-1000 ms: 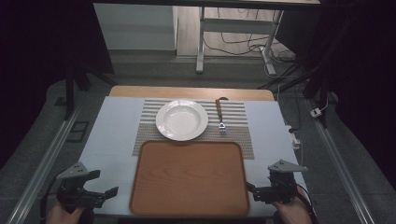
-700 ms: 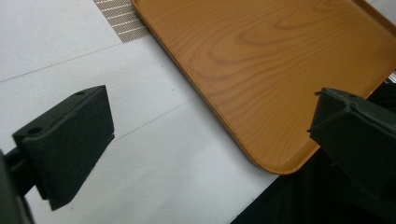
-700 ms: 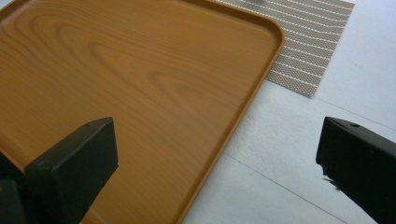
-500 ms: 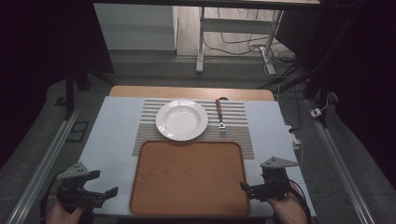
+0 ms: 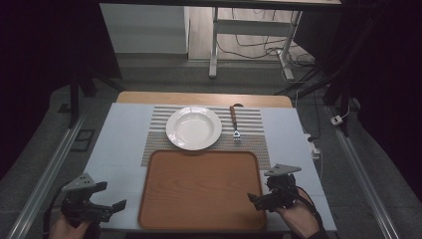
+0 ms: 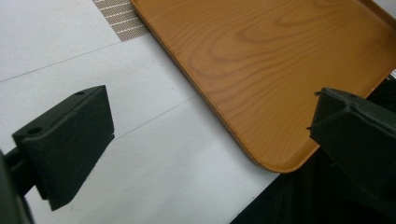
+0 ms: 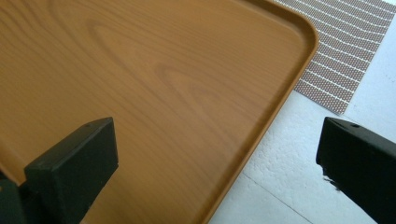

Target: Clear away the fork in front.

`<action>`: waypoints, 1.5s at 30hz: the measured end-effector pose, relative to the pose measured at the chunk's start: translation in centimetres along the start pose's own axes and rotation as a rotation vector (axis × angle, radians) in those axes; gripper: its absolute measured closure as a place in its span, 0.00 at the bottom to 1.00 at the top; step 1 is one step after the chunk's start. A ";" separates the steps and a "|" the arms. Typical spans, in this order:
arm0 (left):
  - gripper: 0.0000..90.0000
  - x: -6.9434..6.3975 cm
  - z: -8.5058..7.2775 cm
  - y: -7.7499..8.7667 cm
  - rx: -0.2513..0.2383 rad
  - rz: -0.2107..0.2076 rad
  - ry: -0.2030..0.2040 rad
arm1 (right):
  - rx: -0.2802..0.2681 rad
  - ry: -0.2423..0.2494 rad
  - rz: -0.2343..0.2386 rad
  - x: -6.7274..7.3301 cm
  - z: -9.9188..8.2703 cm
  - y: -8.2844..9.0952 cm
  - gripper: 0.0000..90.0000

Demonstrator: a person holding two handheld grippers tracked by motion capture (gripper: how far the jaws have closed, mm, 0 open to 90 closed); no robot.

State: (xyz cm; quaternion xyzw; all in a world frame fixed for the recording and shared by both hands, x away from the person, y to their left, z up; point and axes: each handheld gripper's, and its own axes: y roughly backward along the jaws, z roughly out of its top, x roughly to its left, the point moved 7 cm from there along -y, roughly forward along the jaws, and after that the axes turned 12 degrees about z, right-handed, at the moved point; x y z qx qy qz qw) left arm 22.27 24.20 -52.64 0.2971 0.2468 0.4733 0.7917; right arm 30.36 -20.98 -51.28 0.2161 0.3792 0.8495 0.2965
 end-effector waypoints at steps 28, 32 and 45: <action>0.00 0.0 0.0 0.0 0.005 -0.009 0.006 | 0.213 0.453 -0.200 1.4 3.4 -4.2 0.00; 0.00 0.0 0.0 0.0 0.005 -0.010 0.006 | 0.259 0.534 -0.232 1.5 3.7 -4.9 0.00; 0.00 0.1 0.0 0.0 0.003 -0.014 0.011 | 0.388 0.774 -0.357 0.5 5.8 -7.1 0.02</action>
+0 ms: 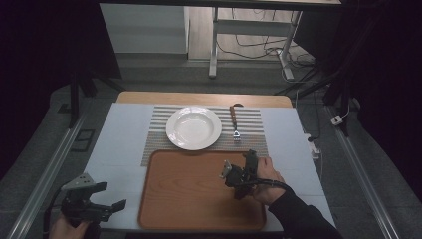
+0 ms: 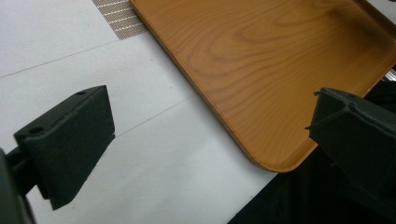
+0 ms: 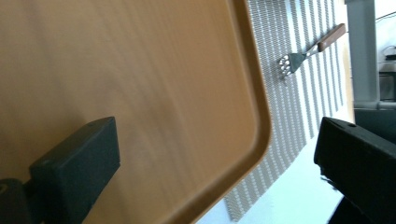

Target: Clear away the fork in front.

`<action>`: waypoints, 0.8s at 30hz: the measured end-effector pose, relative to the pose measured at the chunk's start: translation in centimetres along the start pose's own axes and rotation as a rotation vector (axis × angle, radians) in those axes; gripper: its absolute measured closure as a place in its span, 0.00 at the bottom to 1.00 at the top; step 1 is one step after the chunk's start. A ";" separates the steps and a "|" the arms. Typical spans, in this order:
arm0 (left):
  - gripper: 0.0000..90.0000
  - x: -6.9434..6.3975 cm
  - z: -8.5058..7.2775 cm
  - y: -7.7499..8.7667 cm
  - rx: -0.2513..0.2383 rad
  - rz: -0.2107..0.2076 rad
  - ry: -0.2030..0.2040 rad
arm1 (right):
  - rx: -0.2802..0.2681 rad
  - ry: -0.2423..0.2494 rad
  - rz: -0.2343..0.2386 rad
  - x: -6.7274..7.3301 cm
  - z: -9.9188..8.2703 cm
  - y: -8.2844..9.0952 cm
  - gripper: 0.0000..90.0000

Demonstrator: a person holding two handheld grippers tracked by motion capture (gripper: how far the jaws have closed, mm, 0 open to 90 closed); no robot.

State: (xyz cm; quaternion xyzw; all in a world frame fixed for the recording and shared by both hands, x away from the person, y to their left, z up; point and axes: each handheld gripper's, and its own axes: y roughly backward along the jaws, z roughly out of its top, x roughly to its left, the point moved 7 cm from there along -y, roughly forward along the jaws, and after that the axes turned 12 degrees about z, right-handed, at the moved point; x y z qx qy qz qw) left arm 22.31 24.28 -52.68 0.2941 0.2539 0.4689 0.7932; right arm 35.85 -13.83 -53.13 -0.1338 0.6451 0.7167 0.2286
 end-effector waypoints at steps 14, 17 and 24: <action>0.00 0.0 0.0 0.0 0.000 -0.002 0.001 | 0.026 0.028 -0.045 -3.6 1.0 -1.4 0.15; 0.00 0.0 0.0 0.0 0.000 -0.002 0.002 | 0.009 0.026 -0.016 -4.5 1.2 -1.8 0.18; 0.00 0.1 0.0 0.0 -0.001 -0.004 0.003 | 0.022 0.013 -0.047 -7.1 1.6 -2.7 0.27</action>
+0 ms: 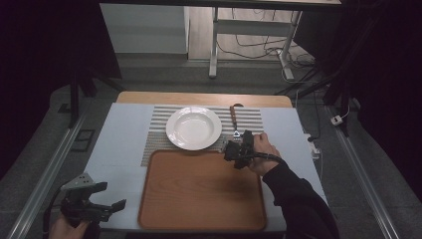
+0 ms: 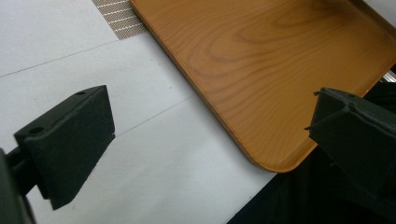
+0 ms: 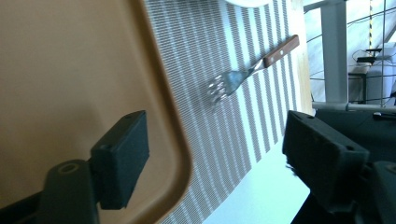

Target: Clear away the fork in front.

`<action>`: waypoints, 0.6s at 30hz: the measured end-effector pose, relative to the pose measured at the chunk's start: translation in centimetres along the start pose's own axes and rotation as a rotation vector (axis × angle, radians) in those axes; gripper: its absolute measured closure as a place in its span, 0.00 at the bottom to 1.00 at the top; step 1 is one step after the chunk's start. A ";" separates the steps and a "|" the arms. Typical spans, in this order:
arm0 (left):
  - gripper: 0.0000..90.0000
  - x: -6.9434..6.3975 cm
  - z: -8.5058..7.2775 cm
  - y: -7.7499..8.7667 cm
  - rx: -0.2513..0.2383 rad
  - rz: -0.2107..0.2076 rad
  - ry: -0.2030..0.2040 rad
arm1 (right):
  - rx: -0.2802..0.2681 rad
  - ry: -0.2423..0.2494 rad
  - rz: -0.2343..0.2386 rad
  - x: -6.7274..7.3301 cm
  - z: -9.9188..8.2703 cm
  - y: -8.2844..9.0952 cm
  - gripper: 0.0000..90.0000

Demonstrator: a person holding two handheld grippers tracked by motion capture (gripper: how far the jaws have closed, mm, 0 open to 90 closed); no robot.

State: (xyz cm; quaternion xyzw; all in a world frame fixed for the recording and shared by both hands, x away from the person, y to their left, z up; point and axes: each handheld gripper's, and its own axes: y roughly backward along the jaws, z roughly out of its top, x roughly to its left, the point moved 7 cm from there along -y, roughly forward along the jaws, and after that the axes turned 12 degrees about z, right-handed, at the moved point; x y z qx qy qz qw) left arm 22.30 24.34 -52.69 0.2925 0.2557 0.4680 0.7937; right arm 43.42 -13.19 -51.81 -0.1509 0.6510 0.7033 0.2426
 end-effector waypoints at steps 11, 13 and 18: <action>0.00 0.0 0.0 0.0 -0.001 -0.004 0.004 | 0.023 0.037 0.032 -1.9 0.6 -2.4 0.35; 0.00 0.0 0.0 0.0 -0.001 -0.004 0.004 | 0.040 0.051 0.021 -2.1 0.6 -3.0 0.36; 0.00 0.0 -0.1 0.0 0.000 -0.005 0.006 | 0.076 0.058 0.031 -2.1 0.4 -4.5 0.41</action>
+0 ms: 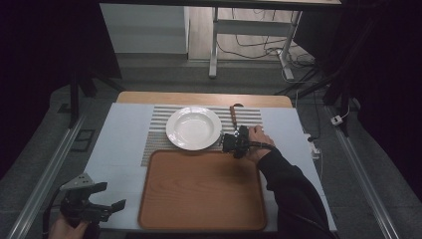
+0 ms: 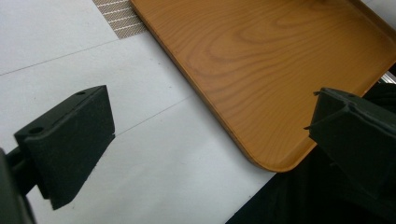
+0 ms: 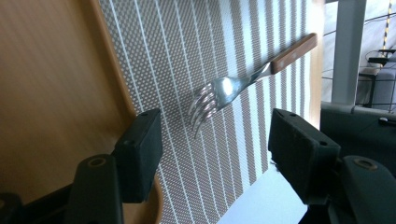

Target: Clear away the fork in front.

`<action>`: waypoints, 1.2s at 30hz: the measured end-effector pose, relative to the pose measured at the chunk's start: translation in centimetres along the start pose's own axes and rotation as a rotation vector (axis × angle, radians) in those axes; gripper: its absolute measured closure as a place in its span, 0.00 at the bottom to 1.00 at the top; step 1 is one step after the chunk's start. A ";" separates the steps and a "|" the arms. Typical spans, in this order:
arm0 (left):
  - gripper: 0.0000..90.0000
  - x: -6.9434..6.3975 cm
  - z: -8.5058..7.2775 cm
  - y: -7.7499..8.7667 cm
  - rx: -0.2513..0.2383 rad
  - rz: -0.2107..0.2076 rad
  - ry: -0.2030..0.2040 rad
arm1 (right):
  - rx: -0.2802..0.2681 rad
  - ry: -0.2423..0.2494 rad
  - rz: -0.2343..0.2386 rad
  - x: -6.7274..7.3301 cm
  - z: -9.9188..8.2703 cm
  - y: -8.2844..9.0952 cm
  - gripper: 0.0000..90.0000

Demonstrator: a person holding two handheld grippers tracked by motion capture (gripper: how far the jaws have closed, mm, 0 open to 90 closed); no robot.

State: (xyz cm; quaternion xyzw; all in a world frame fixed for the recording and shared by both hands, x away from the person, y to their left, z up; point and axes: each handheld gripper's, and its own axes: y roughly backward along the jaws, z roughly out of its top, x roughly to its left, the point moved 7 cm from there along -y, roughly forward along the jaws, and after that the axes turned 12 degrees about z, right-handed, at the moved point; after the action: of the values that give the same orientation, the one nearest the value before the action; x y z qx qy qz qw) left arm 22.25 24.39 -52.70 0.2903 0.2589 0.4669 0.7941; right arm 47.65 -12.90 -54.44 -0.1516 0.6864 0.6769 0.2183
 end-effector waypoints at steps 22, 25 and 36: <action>0.00 0.0 -0.1 0.0 0.002 0.000 -0.002 | 0.039 0.116 -0.129 0.8 -0.6 -3.4 0.96; 0.00 0.0 -0.1 0.0 0.003 0.000 -0.003 | 0.018 0.122 -0.191 0.4 -0.6 -2.9 0.99; 0.00 -0.1 -0.1 0.0 0.006 0.002 -0.003 | -0.015 0.088 -0.164 -0.1 -1.3 -0.3 1.00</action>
State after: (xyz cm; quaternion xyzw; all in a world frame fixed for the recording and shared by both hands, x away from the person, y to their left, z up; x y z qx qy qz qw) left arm 22.15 24.31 -52.72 0.2938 0.2587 0.4664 0.7933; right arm 47.76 -14.22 -54.70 -0.2383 0.6757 0.6545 0.2414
